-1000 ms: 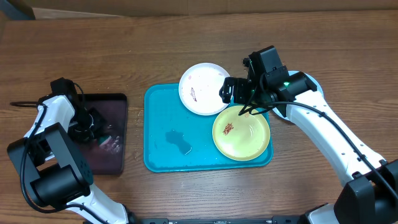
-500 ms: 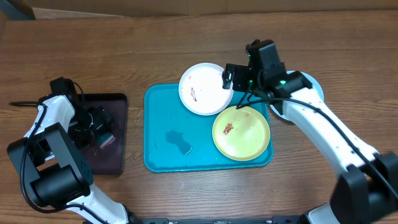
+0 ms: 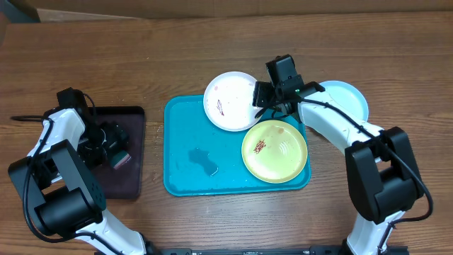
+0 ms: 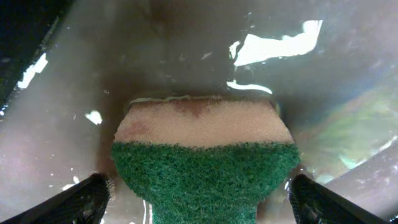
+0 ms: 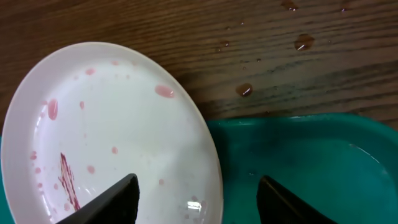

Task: Clean dirty plates on tray and stack at the side
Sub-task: 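Grasp the white plate rim with the right gripper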

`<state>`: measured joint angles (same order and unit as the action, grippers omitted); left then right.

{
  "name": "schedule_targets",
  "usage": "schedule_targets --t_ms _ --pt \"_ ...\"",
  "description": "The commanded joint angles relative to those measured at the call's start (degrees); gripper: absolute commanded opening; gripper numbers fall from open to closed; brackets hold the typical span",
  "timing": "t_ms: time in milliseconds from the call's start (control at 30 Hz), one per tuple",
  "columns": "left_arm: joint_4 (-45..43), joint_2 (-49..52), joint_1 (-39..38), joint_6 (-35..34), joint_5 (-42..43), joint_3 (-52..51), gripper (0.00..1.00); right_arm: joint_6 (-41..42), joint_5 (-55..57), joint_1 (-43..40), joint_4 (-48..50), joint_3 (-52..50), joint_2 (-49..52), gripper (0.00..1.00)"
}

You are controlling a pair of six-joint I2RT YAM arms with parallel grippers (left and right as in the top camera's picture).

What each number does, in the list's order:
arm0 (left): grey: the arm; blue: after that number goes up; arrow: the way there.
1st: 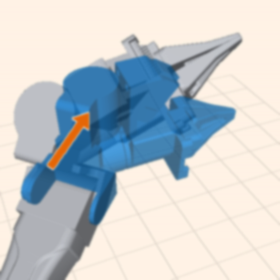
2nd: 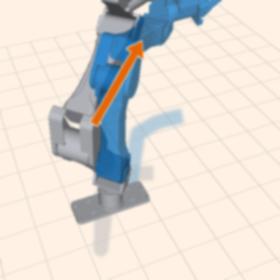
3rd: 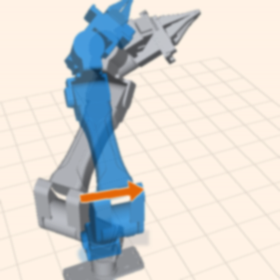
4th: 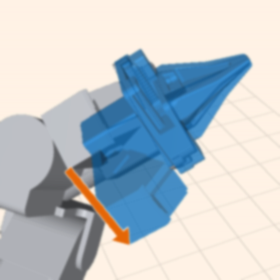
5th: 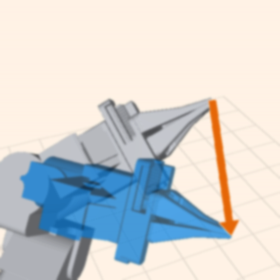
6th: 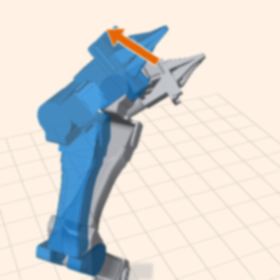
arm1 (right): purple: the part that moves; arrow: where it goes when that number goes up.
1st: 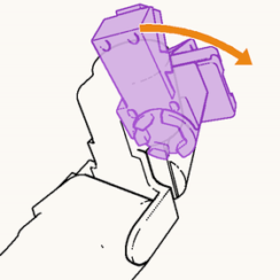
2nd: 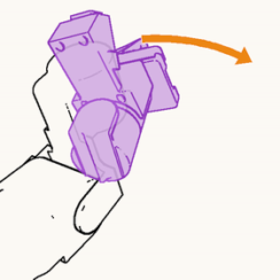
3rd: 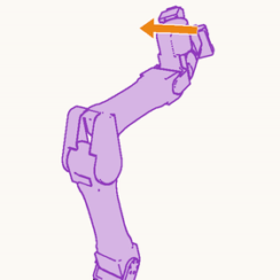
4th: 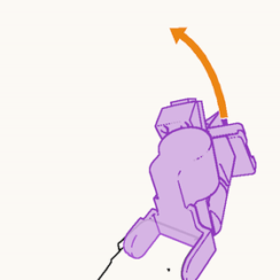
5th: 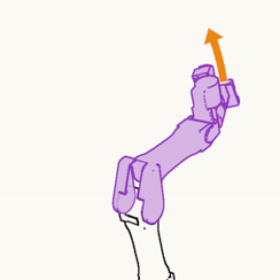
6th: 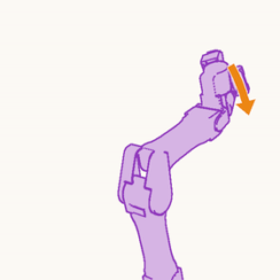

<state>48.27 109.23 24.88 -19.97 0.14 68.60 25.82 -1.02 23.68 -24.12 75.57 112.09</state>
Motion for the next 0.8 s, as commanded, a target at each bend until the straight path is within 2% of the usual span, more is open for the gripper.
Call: schedule_targets --t_ms 0,167,300,700,767 --pt "0.3 0.2 0.2 -0.8 -0.6 -0.3 0.92 0.1 1.0 0.2 0.7 0.2 1.9 0.58" --pt "0.3 0.2 0.2 -0.8 -0.6 -0.3 0.92 0.3 1.0 0.2 0.7 0.2 3.6 0.55" --pt "0.3 0.2 0.2 -0.8 -0.6 -0.3 0.90 1.5 1.0 0.2 0.5 0.2 3.8 0.44" --pt "0.8 0.2 0.2 -0.8 -0.6 -0.3 0.89 1.5 1.0 0.2 -0.2 0.2 5.7 0.40" --pt "1.0 0.2 0.2 -0.8 -0.6 -0.3 0.89 1.5 0.9 0.2 0.0 0.2 5.7 0.32"
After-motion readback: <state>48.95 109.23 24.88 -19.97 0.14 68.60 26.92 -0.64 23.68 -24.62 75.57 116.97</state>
